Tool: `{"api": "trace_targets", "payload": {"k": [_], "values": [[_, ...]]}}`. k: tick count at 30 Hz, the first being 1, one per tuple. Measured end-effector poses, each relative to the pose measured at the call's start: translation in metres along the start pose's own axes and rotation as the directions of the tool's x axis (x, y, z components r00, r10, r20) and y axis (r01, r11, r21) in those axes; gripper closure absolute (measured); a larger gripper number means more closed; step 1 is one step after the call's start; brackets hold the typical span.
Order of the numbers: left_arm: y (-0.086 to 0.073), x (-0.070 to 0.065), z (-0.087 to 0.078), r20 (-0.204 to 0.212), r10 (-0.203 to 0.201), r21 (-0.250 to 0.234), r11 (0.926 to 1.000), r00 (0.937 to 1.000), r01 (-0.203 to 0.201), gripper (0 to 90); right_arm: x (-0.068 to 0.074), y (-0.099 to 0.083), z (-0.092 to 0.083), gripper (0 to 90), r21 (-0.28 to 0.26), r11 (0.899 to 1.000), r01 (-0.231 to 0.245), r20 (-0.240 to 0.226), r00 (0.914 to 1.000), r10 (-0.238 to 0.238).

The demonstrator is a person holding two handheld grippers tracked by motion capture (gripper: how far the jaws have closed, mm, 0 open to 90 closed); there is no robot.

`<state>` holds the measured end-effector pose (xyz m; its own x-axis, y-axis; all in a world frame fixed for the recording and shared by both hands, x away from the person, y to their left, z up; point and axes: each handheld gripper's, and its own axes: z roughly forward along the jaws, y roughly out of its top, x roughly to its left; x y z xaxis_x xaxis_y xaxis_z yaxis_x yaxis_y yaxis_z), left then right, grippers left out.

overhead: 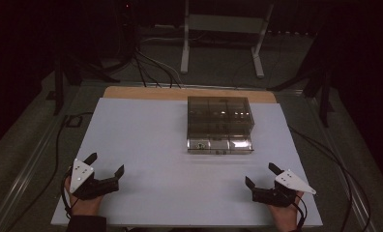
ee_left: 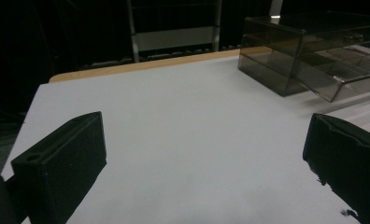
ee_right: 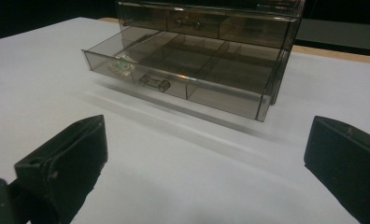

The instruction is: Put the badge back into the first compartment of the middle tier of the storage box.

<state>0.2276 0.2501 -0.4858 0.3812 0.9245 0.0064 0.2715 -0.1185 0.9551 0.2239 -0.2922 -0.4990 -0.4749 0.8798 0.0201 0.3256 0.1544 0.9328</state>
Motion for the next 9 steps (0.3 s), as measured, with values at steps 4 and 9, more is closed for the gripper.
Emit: {"api": "trace_targets", "payload": {"k": [4,9], "values": [[-0.0005,0.0008,-0.0007,-0.001,-0.004,0.000,1.0000,1.0000,0.004,0.4,0.0014,0.0000,0.0011,0.0,0.004,1.000,0.007,-0.002,1.0000,-0.007],[-0.0012,0.0004,0.0022,-0.006,-0.003,0.013,0.9999,1.0000,0.003,0.4,-0.0015,-0.0016,0.0007,0.0,0.005,1.000,-0.004,0.007,1.0000,0.004]]}}
